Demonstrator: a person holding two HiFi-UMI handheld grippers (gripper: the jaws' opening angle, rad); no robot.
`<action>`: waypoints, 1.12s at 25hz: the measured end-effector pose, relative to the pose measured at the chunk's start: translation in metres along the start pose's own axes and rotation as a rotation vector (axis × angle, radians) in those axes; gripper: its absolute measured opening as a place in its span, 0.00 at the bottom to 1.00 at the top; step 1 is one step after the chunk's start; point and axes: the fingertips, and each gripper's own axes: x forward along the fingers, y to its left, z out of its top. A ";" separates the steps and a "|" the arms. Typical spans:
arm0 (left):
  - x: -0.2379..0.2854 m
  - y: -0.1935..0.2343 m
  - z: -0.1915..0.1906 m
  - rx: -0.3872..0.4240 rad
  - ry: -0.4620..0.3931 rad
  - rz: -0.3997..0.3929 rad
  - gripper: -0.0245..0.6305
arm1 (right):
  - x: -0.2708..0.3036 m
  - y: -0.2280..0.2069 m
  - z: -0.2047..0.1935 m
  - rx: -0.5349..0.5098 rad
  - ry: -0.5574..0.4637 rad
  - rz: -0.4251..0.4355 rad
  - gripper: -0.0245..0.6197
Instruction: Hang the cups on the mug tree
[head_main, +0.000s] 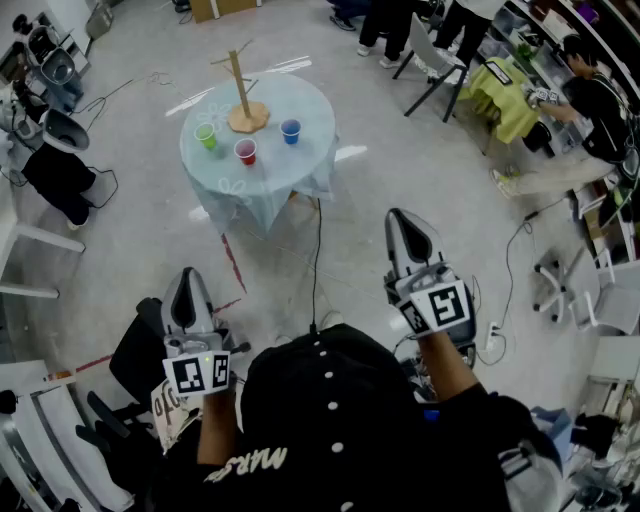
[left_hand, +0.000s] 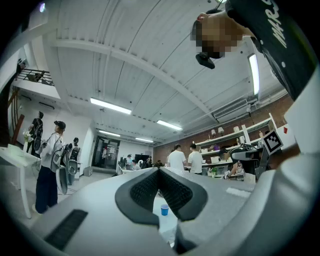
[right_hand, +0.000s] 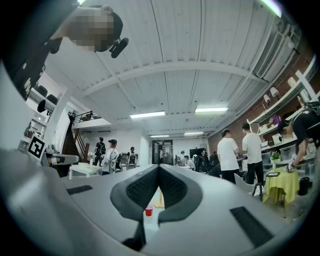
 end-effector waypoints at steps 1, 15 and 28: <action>-0.001 -0.001 0.000 0.001 0.001 0.001 0.03 | -0.001 0.000 -0.001 0.000 0.003 0.003 0.03; -0.001 -0.019 0.000 0.022 0.019 -0.003 0.03 | -0.008 0.007 0.001 0.051 -0.048 0.094 0.06; 0.015 -0.055 -0.005 0.044 0.045 0.091 0.03 | 0.005 -0.036 -0.020 0.092 -0.002 0.157 0.62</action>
